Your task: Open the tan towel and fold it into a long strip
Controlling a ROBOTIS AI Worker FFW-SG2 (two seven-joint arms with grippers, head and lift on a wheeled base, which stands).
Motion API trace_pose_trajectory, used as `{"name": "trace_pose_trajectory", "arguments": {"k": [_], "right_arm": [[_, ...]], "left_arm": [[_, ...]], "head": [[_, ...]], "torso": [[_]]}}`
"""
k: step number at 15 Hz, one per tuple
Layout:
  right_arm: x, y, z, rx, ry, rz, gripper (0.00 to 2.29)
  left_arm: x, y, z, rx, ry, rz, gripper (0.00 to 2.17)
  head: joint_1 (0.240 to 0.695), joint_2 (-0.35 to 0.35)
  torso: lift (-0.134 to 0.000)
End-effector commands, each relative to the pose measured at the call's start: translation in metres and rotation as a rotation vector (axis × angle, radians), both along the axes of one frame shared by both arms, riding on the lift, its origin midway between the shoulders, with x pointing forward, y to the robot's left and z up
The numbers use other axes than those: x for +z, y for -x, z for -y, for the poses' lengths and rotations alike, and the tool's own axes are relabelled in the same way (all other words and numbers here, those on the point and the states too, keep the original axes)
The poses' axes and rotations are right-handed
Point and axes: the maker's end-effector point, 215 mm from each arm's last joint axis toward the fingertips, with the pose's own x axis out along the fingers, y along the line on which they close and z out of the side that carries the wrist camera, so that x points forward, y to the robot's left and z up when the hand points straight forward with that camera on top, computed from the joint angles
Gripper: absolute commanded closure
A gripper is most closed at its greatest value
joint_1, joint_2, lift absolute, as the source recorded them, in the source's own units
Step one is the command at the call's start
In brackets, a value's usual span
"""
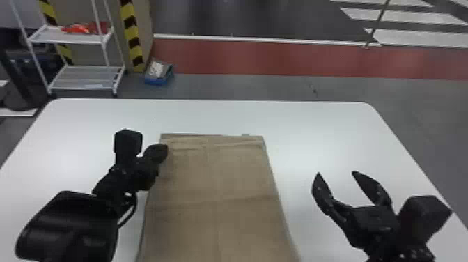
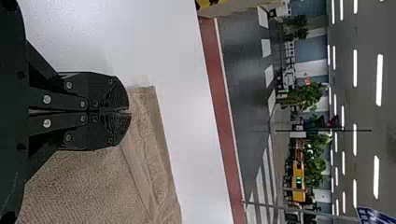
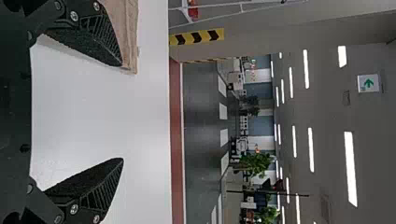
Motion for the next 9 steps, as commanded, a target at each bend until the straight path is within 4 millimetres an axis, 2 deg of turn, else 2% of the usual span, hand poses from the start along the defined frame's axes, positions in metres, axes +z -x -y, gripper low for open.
{"name": "trace_pose_trajectory", "arguments": {"k": [1,3,5,6,9], "right_arm": [[-0.001,0.000,0.000,-0.001,-0.001,-0.001,0.17],[-0.001,0.000,0.000,-0.001,-0.001,-0.001,0.17],[-0.002,0.000,0.000,-0.002,-0.001,-0.003,0.17],[-0.002,0.000,0.000,-0.002,-0.001,-0.003,0.17],[-0.003,0.000,-0.001,-0.001,-0.004,-0.005,0.17]], "left_arm": [[0.008,0.005,0.000,-0.001,0.005,0.018,1.70],[0.028,0.012,0.008,-0.014,0.016,0.056,1.70],[0.059,0.022,0.020,-0.035,0.030,0.109,1.70],[0.074,0.032,0.030,-0.053,0.039,0.132,1.70],[0.096,0.062,0.063,-0.114,0.048,0.154,1.70]], "head": [[0.695,-0.095],[0.695,-0.095],[0.695,-0.103],[0.695,-0.108],[0.695,-0.129]], "torso": [[-0.125],[-0.125],[-0.125],[-0.125],[-0.125]]}}
